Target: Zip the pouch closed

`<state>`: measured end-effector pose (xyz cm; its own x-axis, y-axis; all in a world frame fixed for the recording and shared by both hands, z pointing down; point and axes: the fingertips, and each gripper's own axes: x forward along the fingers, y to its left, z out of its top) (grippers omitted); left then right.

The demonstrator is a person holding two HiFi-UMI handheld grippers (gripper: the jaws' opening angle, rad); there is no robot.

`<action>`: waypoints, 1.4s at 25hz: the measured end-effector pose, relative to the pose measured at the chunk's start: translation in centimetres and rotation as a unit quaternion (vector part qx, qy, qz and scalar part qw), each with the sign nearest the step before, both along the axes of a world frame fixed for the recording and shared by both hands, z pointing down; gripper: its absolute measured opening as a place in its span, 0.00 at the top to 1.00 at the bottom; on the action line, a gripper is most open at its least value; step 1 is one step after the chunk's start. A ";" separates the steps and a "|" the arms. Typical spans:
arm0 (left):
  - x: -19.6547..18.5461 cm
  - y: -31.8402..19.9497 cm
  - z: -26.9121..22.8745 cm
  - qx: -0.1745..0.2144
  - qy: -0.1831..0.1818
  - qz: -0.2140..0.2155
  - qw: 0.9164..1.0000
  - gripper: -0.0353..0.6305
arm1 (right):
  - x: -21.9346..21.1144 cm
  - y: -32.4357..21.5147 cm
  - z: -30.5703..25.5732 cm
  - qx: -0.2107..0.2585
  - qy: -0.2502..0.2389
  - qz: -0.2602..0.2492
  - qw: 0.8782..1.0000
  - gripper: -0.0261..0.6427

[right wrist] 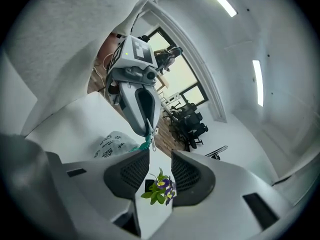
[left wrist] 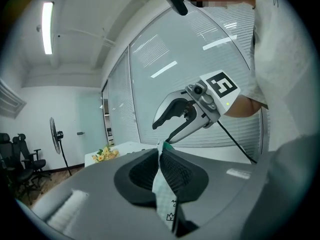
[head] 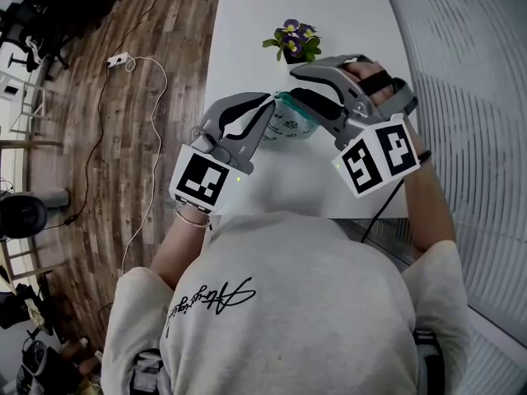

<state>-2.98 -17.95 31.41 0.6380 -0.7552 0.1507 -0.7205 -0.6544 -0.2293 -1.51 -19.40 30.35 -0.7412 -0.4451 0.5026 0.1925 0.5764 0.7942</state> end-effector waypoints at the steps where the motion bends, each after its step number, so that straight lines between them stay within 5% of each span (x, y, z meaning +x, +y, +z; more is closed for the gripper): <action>1: 0.1 -0.1 0.1 0.001 -0.007 0.001 1.000 0.93 | 0.0 0.0 0.2 -0.002 0.005 -0.002 1.000 0.75; 18: 1.9 -0.3 1.5 0.004 -0.088 0.056 0.995 0.93 | 0.1 -0.5 2.1 0.052 0.138 -0.056 0.987 0.80; 25: 1.6 -0.7 1.8 0.004 -0.108 0.056 0.993 0.93 | 0.0 -0.3 2.7 0.060 0.154 -0.064 0.984 0.92; 35: 1.2 -1.0 1.2 0.018 -0.111 0.042 0.993 0.93 | 0.2 -0.6 2.7 0.098 0.134 -0.056 0.985 0.95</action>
<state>-1.79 -18.99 32.59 0.6528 -0.7086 0.2680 -0.5933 -0.6982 -0.4007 -1.29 -20.02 33.06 -0.6429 -0.4761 0.6001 0.4644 0.3808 0.7996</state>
